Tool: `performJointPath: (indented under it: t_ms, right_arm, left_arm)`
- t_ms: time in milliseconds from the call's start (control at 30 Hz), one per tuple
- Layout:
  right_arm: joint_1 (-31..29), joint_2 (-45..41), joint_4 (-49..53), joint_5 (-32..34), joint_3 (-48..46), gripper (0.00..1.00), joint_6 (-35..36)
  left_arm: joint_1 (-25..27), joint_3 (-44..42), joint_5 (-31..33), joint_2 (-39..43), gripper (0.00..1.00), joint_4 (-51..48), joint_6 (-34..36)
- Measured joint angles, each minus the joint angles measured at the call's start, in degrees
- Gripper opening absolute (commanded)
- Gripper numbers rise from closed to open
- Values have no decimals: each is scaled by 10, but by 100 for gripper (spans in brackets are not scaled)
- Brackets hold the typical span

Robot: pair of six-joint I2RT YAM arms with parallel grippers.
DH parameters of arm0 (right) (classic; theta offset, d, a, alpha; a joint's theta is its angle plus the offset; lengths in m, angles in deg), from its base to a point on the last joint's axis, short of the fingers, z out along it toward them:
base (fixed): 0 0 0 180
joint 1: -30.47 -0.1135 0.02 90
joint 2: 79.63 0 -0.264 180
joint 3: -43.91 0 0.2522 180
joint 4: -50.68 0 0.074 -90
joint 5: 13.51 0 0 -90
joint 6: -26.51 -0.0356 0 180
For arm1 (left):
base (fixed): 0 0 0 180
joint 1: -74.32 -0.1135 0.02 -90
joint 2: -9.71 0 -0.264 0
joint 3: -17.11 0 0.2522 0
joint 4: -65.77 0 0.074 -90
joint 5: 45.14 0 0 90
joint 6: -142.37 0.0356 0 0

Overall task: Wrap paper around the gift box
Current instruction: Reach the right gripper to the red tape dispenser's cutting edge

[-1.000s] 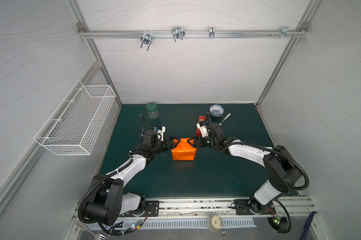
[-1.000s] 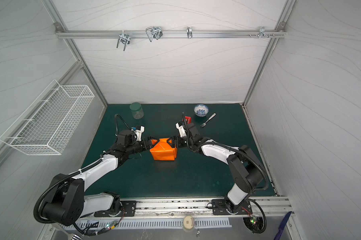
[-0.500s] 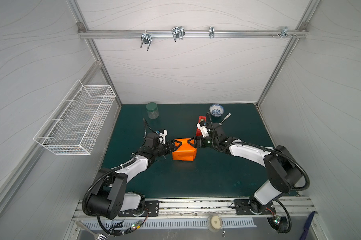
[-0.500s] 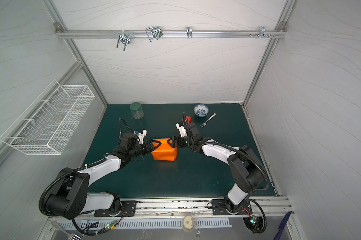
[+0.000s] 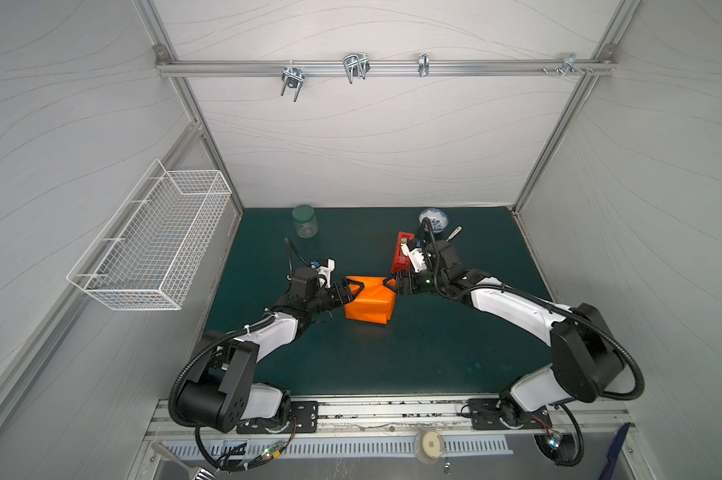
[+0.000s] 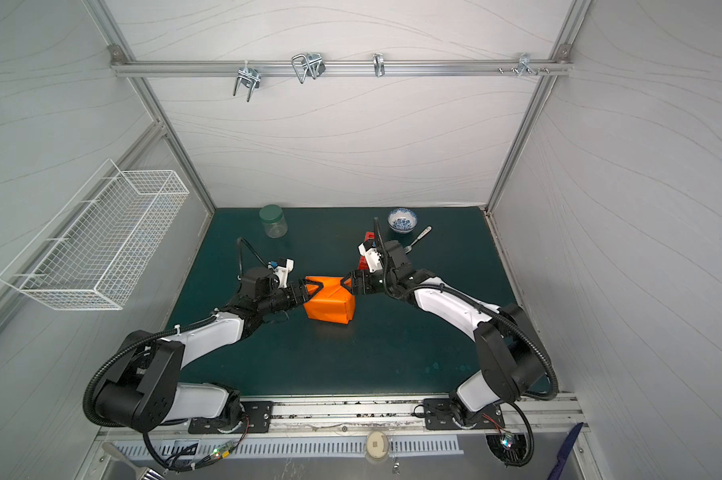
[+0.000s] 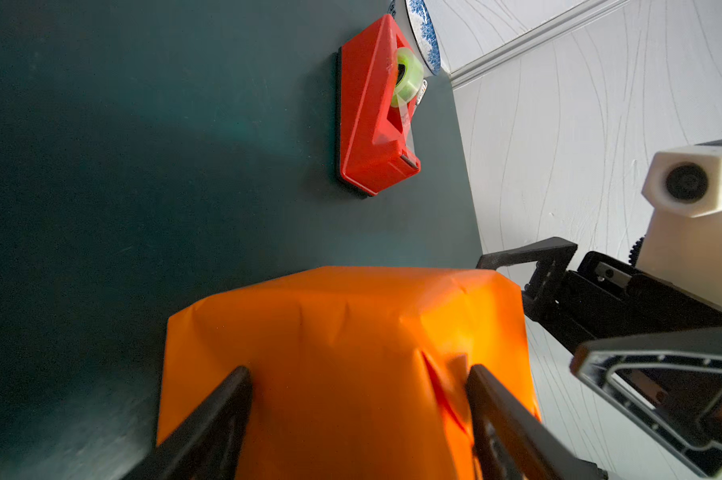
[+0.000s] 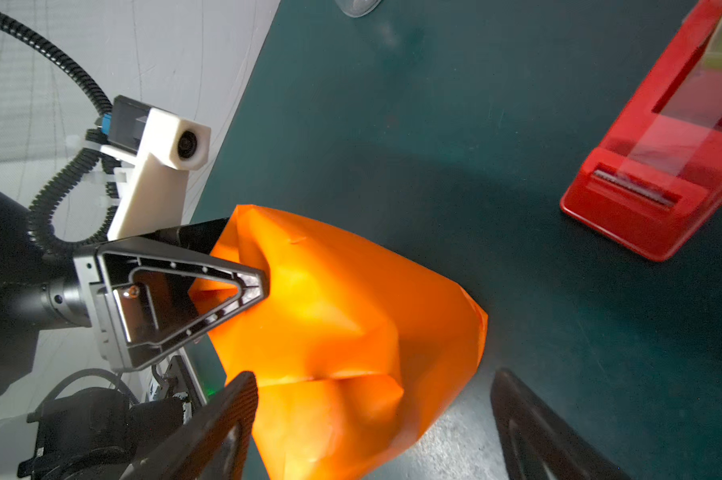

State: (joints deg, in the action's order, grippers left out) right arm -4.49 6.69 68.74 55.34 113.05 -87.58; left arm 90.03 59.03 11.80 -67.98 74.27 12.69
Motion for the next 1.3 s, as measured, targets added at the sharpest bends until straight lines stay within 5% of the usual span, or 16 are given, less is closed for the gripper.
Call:
performJointPath:
  t_ms: [333,667,1300]
  right_arm:
    - [92,64,43,-34,95,78,-5]
    - [154,237,77,-86,219,62,-6]
    - [161,336,76,-173,284,33,-33]
  left_arm:
    - [2,0,5,13,76,-19,-5]
    - [2,0,11,15,75,-23,-10]
    - [2,0,14,17,73,-26,-9]
